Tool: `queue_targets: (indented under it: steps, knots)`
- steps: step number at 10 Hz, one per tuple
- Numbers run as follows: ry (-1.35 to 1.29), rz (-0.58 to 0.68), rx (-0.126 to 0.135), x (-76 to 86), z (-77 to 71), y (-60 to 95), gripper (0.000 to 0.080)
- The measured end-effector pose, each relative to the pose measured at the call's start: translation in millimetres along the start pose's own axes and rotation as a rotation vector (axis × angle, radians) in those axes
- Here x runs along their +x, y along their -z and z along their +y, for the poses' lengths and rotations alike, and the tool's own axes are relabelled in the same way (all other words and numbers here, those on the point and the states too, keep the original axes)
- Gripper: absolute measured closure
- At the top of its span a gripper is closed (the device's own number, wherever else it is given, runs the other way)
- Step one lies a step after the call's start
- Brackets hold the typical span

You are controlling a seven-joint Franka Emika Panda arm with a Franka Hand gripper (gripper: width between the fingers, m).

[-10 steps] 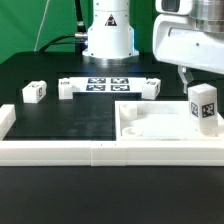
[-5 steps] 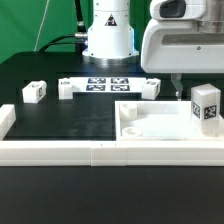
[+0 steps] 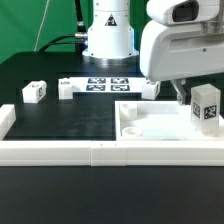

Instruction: Assemble one leg

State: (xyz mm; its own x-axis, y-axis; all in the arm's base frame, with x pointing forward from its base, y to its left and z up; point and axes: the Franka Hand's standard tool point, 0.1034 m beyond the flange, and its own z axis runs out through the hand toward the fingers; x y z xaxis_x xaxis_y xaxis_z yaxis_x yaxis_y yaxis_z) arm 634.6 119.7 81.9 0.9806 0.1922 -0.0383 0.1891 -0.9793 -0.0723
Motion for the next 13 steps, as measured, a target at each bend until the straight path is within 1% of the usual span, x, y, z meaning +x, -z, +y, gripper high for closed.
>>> queue_targets:
  steps: [1,2,3,6,7,8,10,12,13]
  knots:
    - [0.0,0.0,0.0,0.0,0.0,-0.1,0.0277]
    - [0.0,0.0,0.0,-0.1,0.0,-0.2,0.0416]
    - [0.0,0.0,0.0,-0.1,0.4,-0.2,0.0511]
    - [-0.032,0.001,0.0,0.0,0.3,-0.3,0.051]
    - [-0.136,0.01,0.001,-0.5,0.0,-0.7,0.051]
    - [-0.303,0.019,0.001,-0.8,-0.1,-1.1,0.051]
    - [-0.502,0.028,0.004,-0.6,-0.6,-1.2,0.051]
    - [-0.788,0.033,0.003,-0.4,-1.2,-1.5,0.0509]
    - [-0.865,0.034,0.003,-0.2,-1.2,-1.6,0.0509]
